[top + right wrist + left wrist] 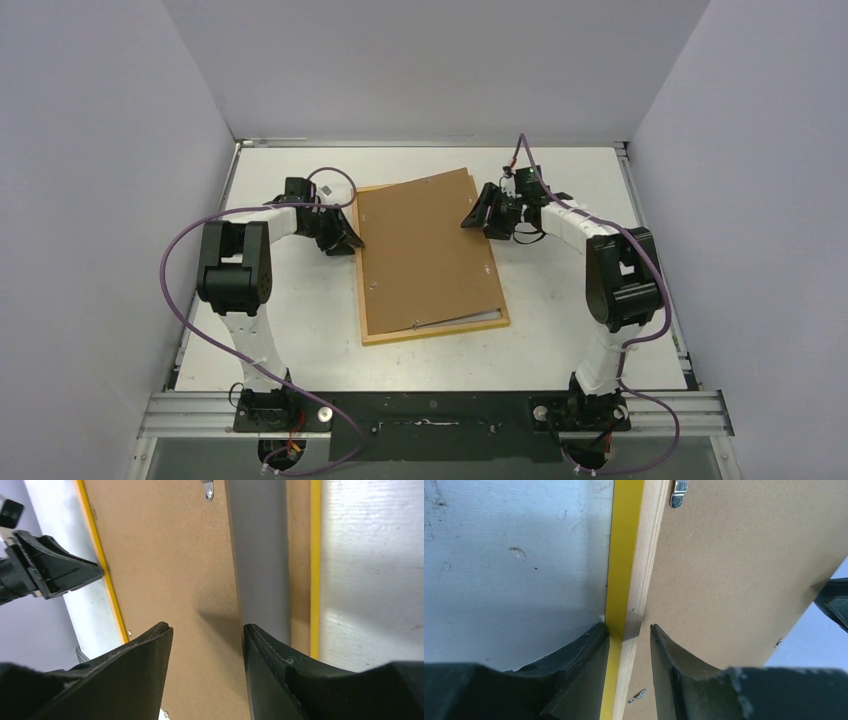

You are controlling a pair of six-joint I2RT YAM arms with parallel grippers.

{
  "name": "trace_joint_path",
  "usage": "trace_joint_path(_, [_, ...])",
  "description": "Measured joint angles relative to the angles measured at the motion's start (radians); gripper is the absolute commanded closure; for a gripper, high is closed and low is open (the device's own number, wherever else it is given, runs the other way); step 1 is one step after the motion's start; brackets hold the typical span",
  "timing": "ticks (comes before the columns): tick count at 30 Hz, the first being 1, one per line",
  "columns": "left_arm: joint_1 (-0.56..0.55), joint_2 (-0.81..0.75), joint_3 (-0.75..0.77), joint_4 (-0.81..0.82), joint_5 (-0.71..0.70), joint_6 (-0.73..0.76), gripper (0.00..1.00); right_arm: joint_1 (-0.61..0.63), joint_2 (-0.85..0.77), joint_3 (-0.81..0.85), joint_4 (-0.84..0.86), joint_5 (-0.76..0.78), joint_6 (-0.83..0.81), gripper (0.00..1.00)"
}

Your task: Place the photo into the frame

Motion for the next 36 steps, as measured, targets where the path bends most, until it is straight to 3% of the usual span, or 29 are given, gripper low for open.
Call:
trace_joint_path(13, [-0.002, 0.005, 0.012, -0.014, -0.001, 0.0, 0.63, 0.002, 0.032, 0.079, -0.122, 0.01, -0.064, 0.31])
trace_joint_path(28, [-0.005, 0.005, 0.016, -0.019, -0.005, 0.0, 0.61, 0.015, 0.032, 0.155, -0.299, 0.073, -0.137, 0.36])
trace_joint_path(36, [-0.007, 0.005, 0.018, -0.018, -0.003, -0.001, 0.54, 0.015, 0.032, 0.155, -0.334, 0.193, -0.172, 0.29])
